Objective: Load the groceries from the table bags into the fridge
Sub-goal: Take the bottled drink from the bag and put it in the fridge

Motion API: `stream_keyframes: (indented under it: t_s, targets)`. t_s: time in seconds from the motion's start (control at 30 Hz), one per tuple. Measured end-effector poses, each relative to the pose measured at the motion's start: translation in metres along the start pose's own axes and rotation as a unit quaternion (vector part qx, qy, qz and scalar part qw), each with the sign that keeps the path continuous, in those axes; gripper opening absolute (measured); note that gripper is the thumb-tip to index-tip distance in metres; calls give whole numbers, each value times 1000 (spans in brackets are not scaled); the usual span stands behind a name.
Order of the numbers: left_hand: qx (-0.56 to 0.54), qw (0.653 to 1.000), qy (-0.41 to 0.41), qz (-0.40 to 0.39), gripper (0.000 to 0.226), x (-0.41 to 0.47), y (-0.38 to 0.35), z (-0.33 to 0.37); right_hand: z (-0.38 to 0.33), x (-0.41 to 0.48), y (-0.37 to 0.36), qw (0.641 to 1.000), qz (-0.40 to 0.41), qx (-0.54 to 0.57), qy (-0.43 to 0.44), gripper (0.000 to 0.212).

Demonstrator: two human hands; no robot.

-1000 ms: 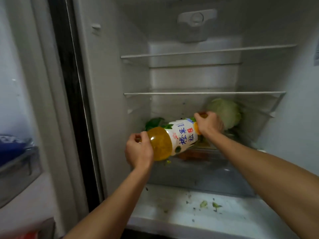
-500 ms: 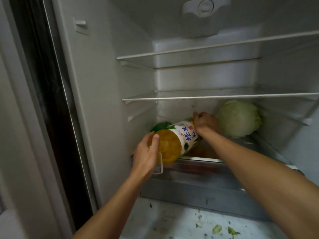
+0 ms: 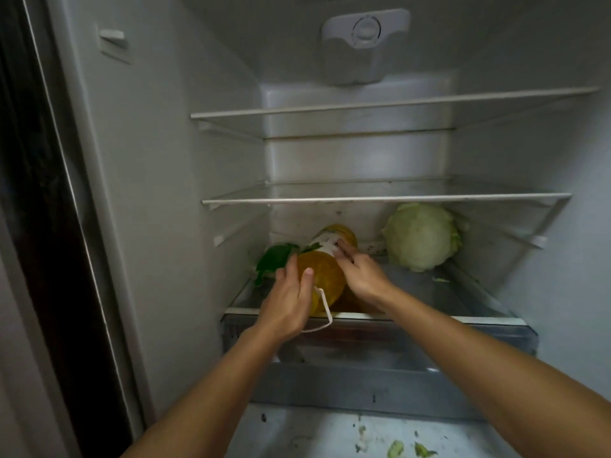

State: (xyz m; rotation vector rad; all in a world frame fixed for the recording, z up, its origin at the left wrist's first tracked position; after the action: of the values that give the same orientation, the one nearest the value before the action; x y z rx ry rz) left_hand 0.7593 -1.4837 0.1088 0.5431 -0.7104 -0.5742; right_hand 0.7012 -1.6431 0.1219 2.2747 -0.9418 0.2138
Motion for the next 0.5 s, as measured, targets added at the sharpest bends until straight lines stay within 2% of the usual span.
stream_keyframes:
  t_s: [0.1, 0.27, 0.5]
  targets:
    - [-8, 999, 38, 20, 60, 8, -5, -6, -4, 24, -13, 999, -29, 41, -2, 42]
    - [-22, 995, 91, 37, 60, 28, -12, -19, -1, 59, -29, 999, -34, -7, 22, 41]
    - [-20, 994, 100, 26, 63, 52, -24, -30, 20, 81, -32, 998, -15, 37, 46, 38]
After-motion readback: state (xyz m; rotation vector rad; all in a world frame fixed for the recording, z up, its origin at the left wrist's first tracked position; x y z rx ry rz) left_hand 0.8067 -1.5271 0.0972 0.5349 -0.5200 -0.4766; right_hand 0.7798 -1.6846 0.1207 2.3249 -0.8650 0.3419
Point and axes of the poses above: each hand's wrist, its own x-axis towards the middle knuckle, its own y-axis out of the back of the hand, z = x × y, the point moved 3 cm from there along x, towards the middle knuckle, and after that the axes turned 2 degrees about -y, right-handed, at the moved point
